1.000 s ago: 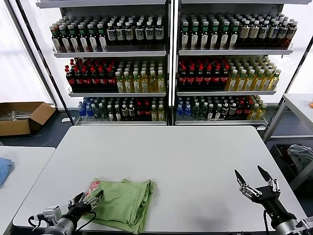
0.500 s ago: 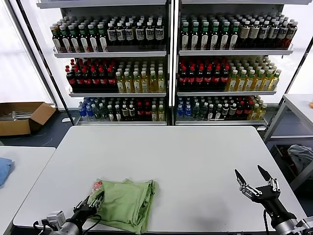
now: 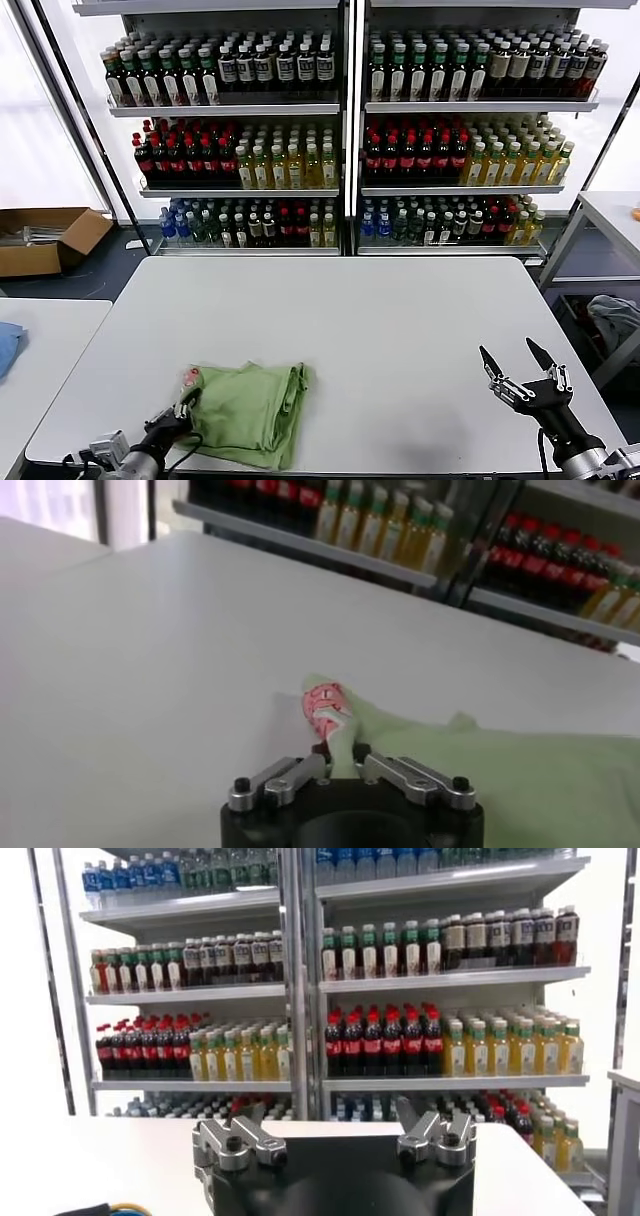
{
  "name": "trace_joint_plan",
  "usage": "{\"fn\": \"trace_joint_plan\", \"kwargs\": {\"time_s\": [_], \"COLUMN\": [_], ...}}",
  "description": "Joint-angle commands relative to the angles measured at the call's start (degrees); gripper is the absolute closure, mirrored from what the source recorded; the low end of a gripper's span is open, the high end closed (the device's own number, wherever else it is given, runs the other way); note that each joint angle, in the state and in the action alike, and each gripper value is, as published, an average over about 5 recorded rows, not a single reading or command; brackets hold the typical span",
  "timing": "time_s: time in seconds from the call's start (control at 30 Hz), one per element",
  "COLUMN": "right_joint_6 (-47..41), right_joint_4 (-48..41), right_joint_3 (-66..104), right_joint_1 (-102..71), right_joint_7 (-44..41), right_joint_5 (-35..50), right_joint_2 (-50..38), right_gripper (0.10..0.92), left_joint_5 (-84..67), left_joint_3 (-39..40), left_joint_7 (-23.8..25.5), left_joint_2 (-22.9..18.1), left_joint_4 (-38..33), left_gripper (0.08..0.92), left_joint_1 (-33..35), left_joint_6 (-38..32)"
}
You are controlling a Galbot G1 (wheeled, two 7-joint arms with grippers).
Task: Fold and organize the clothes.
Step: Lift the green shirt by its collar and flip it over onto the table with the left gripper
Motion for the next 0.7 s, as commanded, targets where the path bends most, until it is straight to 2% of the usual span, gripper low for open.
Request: {"fn": "trace_joint_plan", "kwargs": {"time_s": [0.03,0.23,0.33,0.43,0.57,0.7], "right_joint_6": [0.1,0.2,0.1,0.2,0.6,0.9], "right_joint_4": [-0.1,-0.2,0.0,0.2,0.2,0.0], "right_joint_3": [0.0,-1.0,-1.3,-1.4,-2.0,-3.3], "right_joint_1": [0.2,1.1,1.8,1.8,1.7,1.7], "right_joint_7": [0.0,0.0,0.1,0.0,0.0,-0.1], "right_joint_5": [0.1,0.2,0.6,0.9,1.1,0.9], "right_joint_2": [0.0,-0.1,-0.1,-0.1,0.2,1.4], "right_gripper": [0.203,0.203,0.203,0.203,0.203,0.203], "left_joint_5": [-6.5,-6.7,-6.8,-6.7,-6.4,-5.4], "left_joint_3": [-20.0,-32.0,-35.0,-36.2,-34.5,-29.4], "left_joint_7": [-0.2,2.6,3.0,3.2,2.9,0.6], "left_joint_2": [3.9,15.6,20.8,24.7,26.0,23.2], "left_joint_4": [3.2,14.6,18.8,20.1,18.1,12.2], "left_gripper": [0.865,0.865,0.865,0.865,0.865,0.865], "left_joint_1": [-2.7,-3.7,-4.1,-4.2,-4.5,-5.0], "left_joint_6": [-1.8,-1.1,-0.2,0.7,1.6,2.2]}}
